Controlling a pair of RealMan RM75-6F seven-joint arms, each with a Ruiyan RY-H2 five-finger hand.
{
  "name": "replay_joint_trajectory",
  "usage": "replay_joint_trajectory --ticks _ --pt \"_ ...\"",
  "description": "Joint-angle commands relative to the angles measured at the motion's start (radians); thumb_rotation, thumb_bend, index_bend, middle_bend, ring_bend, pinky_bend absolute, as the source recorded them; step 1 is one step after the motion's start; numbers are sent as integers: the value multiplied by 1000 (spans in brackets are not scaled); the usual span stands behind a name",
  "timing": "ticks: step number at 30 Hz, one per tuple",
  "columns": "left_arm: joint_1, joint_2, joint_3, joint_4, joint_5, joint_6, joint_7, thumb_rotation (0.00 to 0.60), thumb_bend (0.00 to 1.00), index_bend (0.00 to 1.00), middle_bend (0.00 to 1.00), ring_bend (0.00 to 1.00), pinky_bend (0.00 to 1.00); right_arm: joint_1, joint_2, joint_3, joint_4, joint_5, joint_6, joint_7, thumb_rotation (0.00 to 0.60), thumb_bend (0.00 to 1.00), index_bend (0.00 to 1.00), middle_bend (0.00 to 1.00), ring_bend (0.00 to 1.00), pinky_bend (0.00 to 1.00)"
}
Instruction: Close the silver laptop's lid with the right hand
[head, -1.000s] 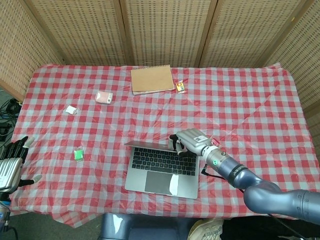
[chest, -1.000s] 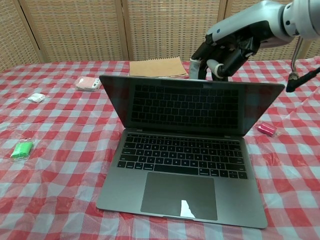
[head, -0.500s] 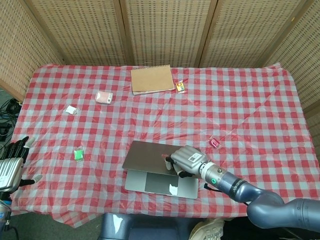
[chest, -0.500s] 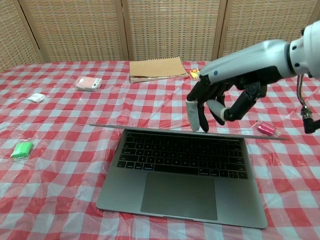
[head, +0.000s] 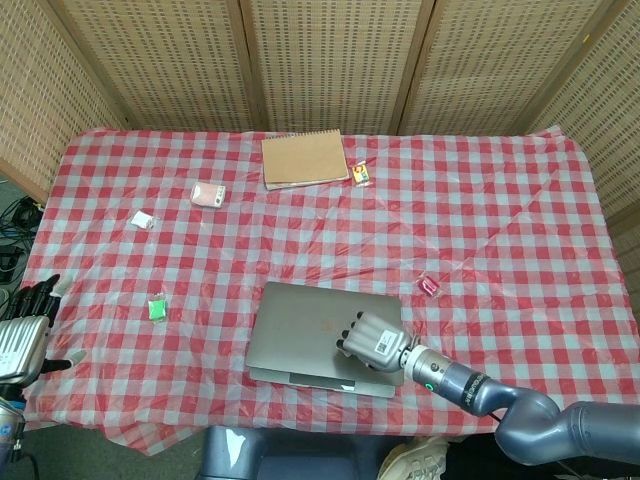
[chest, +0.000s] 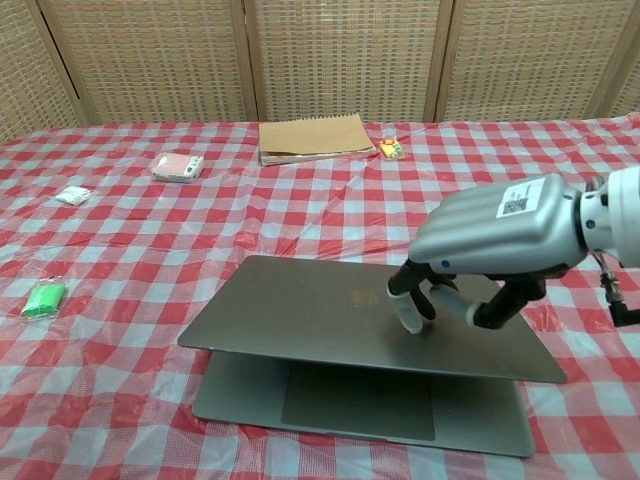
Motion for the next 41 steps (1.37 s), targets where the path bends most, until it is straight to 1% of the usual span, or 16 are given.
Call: replay_joint_trajectory --ticks 1,5,13,16,19,20,22,23,24,25,27,28,30,33,38,41 --pt "-2 -3 2 1 -2 -5 4 600 0 0 0 0 0 -24 -32 -61 72 -129 40 27 600 1000 442 523 501 442" --pt "-4 -10 7 0 1 -8 18 600 0 0 0 0 0 -37 -56 -111 135 -229 66 60 600 1000 442 523 501 442" --pt "-5 -13 8 0 0 -7 23 600 0 0 0 0 0 -54 -72 -151 209 -332 134 103 600 1000 442 523 501 442" --pt "-4 -13 9 -1 1 -5 23 600 0 0 0 0 0 -62 -57 -145 218 -371 193 102 600 1000 442 523 501 443" --pt "-3 -9 8 -4 2 -1 16 600 0 0 0 0 0 -85 -23 -123 215 -406 301 104 600 1000 439 523 500 443" --pt "-2 -7 7 -6 3 1 12 600 0 0 0 0 0 -101 -2 -105 214 -414 363 104 600 1000 432 522 498 441" --pt "-1 -3 7 -9 6 2 4 600 0 0 0 0 0 -130 26 -82 216 -418 451 105 600 977 368 484 464 394" --pt "-1 0 7 -11 9 3 0 600 0 0 0 0 0 -150 41 -70 219 -414 499 108 600 913 326 453 436 363" --pt "0 3 8 -12 14 6 -6 600 0 0 0 0 0 -176 58 -59 221 -407 553 114 600 748 242 381 372 296" --pt "1 5 8 -14 17 8 -10 600 0 0 0 0 0 -198 71 -47 222 -390 594 120 600 515 147 286 285 210" --pt "4 10 8 -17 29 18 -19 600 0 0 0 0 0 -267 92 -19 215 -320 684 119 600 169 30 123 124 66" --pt "5 12 9 -18 35 23 -23 600 0 0 0 0 0 -298 99 -11 204 -283 715 117 600 59 5 55 54 17" --pt "11 15 11 -21 55 39 -34 600 0 0 0 0 0 -373 110 4 160 -194 784 105 600 0 0 6 2 0" --pt "21 19 17 -22 91 67 -51 600 0 0 0 0 0 -468 113 3 99 -115 867 129 600 0 0 0 0 0" --pt "33 25 26 -22 131 98 -75 600 0 0 0 0 0 -569 91 -19 83 -67 950 126 600 0 0 0 0 0" --pt "43 30 35 -17 161 118 -92 600 0 0 0 0 0 -642 59 -46 80 -44 996 96 600 0 0 0 0 0"
